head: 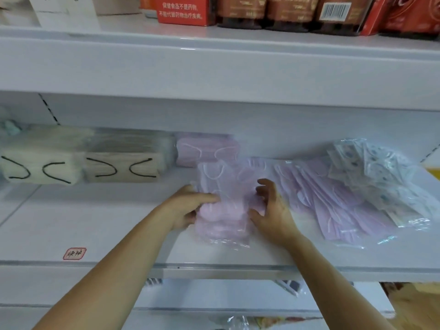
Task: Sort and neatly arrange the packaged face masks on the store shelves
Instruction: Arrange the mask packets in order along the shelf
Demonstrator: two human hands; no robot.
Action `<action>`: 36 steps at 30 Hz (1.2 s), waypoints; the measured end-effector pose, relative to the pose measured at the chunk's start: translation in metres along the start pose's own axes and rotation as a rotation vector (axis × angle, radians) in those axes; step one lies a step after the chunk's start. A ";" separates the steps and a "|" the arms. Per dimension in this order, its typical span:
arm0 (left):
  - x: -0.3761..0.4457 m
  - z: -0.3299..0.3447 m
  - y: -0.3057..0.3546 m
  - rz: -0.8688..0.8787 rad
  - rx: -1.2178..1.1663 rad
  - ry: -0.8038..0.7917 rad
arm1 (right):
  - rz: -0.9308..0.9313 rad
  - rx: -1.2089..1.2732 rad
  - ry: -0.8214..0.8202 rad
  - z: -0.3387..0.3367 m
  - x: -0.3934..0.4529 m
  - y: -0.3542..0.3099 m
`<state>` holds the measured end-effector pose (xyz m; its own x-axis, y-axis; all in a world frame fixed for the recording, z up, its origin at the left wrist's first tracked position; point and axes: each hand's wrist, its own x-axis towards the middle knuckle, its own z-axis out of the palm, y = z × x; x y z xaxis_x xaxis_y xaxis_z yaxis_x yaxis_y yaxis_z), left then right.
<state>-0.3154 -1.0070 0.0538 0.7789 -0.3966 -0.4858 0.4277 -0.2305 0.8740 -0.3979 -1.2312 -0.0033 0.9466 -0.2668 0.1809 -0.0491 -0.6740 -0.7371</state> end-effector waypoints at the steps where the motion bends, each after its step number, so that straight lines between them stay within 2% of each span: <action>1: 0.000 0.012 0.002 -0.008 0.030 -0.038 | 0.008 0.050 -0.001 -0.003 0.000 0.000; 5: 0.011 0.039 0.002 0.036 0.116 -0.033 | 0.016 0.280 0.059 -0.008 -0.001 0.001; 8: 0.004 0.029 0.001 0.065 0.166 0.024 | 0.101 0.479 0.195 -0.014 -0.001 0.008; 10: -0.005 0.012 0.007 0.155 0.227 0.060 | 0.133 0.516 0.268 -0.016 0.000 0.008; 12: -0.019 -0.007 0.021 0.249 0.290 0.069 | 0.148 0.540 0.265 -0.013 0.002 0.008; 14: -0.028 -0.029 0.038 0.344 0.406 0.036 | 0.153 0.601 0.248 -0.011 0.004 0.005; 16: -0.037 -0.043 0.054 0.433 0.628 -0.006 | 0.128 0.702 0.183 -0.015 0.008 0.000; 20: -0.055 -0.042 0.086 0.507 1.101 0.131 | 0.030 0.816 -0.101 -0.021 0.024 -0.011; 22: -0.062 -0.037 0.095 0.551 1.180 0.172 | -0.003 0.848 -0.144 -0.019 0.028 -0.014; 25: -0.062 -0.036 0.090 0.531 1.213 0.178 | 0.007 0.839 -0.121 -0.020 0.030 -0.002; 27: -0.054 -0.037 0.080 0.459 1.209 0.146 | 0.035 0.689 -0.158 -0.025 0.029 0.008; 31: -0.027 -0.050 0.052 0.298 0.913 0.007 | 0.026 -0.056 -0.285 -0.036 0.022 0.006; 32: -0.022 -0.055 0.046 0.234 0.834 0.006 | 0.004 -0.149 -0.284 -0.036 0.019 0.006; 36: -0.011 -0.068 0.016 -0.010 0.342 -0.054 | -0.019 -0.170 -0.158 -0.030 0.011 0.010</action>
<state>-0.2862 -0.9462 0.0735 0.7460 -0.4373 -0.5022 0.2494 -0.5158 0.8196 -0.3976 -1.2618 0.0112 0.9853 -0.1512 0.0798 -0.0713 -0.7877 -0.6119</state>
